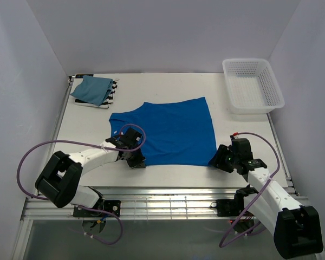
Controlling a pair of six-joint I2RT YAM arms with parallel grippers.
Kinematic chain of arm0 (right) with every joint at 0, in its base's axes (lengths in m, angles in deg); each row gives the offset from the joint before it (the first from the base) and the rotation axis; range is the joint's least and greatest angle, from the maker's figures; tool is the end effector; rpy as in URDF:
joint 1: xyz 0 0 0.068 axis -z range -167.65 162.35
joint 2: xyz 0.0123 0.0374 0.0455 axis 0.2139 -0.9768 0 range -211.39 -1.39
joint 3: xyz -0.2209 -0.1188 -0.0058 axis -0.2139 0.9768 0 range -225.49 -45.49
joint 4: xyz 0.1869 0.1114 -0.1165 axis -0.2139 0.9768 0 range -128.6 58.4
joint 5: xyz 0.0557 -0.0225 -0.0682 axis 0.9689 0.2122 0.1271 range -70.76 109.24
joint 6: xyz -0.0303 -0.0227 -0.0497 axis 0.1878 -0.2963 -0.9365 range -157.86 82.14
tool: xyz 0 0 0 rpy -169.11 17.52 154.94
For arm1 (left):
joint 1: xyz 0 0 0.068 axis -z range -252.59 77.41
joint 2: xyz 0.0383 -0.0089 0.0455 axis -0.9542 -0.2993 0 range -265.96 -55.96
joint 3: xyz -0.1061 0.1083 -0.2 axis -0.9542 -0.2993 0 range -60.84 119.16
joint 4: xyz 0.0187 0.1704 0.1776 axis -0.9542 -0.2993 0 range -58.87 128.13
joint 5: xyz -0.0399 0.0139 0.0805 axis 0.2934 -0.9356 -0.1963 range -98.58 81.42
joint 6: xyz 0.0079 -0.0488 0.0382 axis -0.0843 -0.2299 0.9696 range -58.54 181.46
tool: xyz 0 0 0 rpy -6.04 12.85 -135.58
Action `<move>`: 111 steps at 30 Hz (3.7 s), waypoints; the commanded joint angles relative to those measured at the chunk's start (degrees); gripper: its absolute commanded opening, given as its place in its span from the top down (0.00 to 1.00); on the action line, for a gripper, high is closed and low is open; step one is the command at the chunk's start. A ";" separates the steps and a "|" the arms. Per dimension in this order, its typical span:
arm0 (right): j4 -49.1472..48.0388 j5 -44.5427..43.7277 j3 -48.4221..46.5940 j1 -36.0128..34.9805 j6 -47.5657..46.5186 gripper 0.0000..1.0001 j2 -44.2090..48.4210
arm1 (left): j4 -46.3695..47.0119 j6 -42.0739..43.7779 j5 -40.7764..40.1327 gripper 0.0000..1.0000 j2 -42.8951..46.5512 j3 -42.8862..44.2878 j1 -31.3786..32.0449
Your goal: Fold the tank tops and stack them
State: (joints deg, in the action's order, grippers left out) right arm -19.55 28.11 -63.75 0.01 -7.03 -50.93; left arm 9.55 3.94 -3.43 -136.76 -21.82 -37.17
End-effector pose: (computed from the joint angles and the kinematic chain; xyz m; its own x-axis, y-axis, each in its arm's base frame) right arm 0.1624 0.0431 0.1362 -0.8031 0.3426 -0.4875 0.1214 0.8951 0.4290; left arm 0.1876 -0.1386 0.1294 -0.9198 -0.3769 -0.1091 -0.3244 0.8869 -0.3290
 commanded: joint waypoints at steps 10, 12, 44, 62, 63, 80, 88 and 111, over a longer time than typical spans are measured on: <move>4.59 -3.32 -1.95 0.03 0.81 0.92 -0.65 | -0.07 0.30 -0.58 1.00 3.36 2.10 0.00; 5.03 -3.41 -3.53 0.12 -0.15 0.92 0.66 | -0.34 -0.40 -0.75 1.00 3.89 2.89 0.00; 5.03 -5.70 -37.63 1.26 -7.71 0.92 -32.27 | -8.25 10.32 -5.32 1.00 -17.11 31.63 -9.23; 3.81 -0.26 -51.36 2.41 -11.93 0.08 -45.05 | -11.41 12.25 -2.07 0.07 -27.58 42.62 -12.83; 3.19 0.62 -50.22 2.32 -12.37 0.10 -43.90 | -11.41 11.99 -1.90 0.02 -26.27 42.19 -12.83; -7.53 4.68 -30.80 -0.49 -9.03 0.10 -43.54 | -7.20 8.83 -0.40 0.02 -27.84 32.53 -7.91; -9.90 5.79 -9.03 -0.67 -4.12 0.10 -31.34 | -5.00 4.35 0.21 0.02 -15.82 13.28 -7.12; 2.14 -8.23 -36.57 -3.04 -12.55 0.10 -24.01 | -16.16 13.12 -11.65 0.02 -18.33 40.04 -11.51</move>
State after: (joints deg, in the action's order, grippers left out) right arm -17.80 26.49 -95.27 -3.05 -17.04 -70.75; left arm -4.20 12.16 -11.54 -150.48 13.72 -45.49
